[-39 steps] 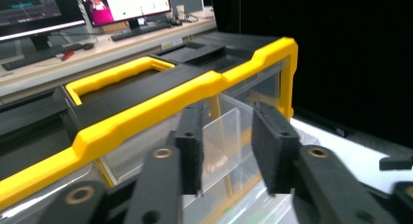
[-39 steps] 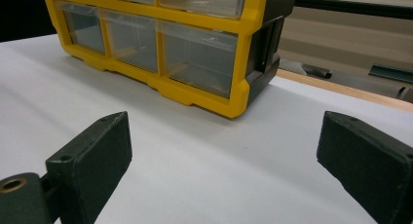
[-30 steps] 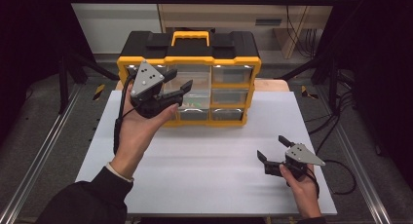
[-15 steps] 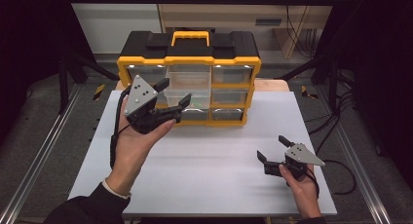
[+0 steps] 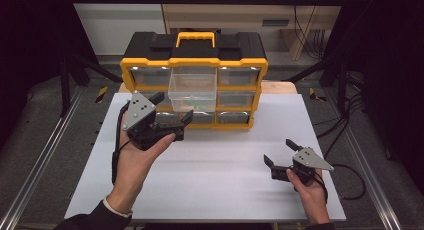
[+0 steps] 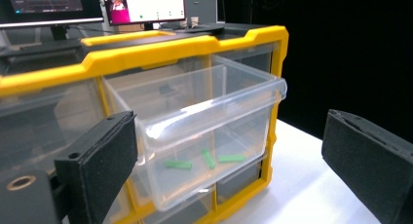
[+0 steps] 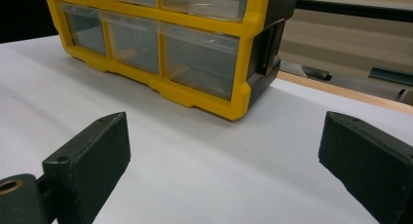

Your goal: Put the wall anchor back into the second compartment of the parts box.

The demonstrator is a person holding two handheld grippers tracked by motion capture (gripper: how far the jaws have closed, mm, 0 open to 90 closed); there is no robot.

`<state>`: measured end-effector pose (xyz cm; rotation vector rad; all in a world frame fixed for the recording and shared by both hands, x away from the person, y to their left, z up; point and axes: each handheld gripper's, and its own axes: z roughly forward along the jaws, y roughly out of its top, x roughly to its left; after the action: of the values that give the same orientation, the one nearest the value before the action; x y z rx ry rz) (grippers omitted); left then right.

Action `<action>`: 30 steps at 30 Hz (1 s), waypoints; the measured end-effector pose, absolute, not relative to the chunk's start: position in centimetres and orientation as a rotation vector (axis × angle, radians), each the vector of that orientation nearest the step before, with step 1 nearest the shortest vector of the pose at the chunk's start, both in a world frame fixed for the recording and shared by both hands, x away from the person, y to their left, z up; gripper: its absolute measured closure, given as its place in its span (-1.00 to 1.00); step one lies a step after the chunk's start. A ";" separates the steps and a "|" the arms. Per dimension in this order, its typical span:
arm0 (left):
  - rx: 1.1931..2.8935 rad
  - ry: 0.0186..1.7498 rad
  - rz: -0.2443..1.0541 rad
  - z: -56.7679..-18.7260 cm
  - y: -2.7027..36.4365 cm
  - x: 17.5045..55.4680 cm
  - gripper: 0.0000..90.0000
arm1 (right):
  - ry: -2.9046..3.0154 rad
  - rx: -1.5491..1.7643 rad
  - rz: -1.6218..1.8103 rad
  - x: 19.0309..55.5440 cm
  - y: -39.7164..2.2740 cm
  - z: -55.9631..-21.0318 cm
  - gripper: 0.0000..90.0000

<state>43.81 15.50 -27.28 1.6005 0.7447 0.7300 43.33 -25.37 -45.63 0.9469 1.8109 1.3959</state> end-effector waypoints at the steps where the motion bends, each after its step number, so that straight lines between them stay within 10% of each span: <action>1: 1.601 0.745 0.730 -27.3 15.5 43.8 -0.88 | 1.811 0.948 1.396 43.3 -25.4 -45.6 -0.89; 30: 1.668 0.766 0.697 -32.4 15.9 42.7 -0.71 | 1.813 0.953 1.393 43.3 -25.4 -45.7 -0.89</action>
<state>42.68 15.91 -32.36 1.6683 0.7663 0.6972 43.31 -25.45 -45.70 0.9530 1.8128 1.3928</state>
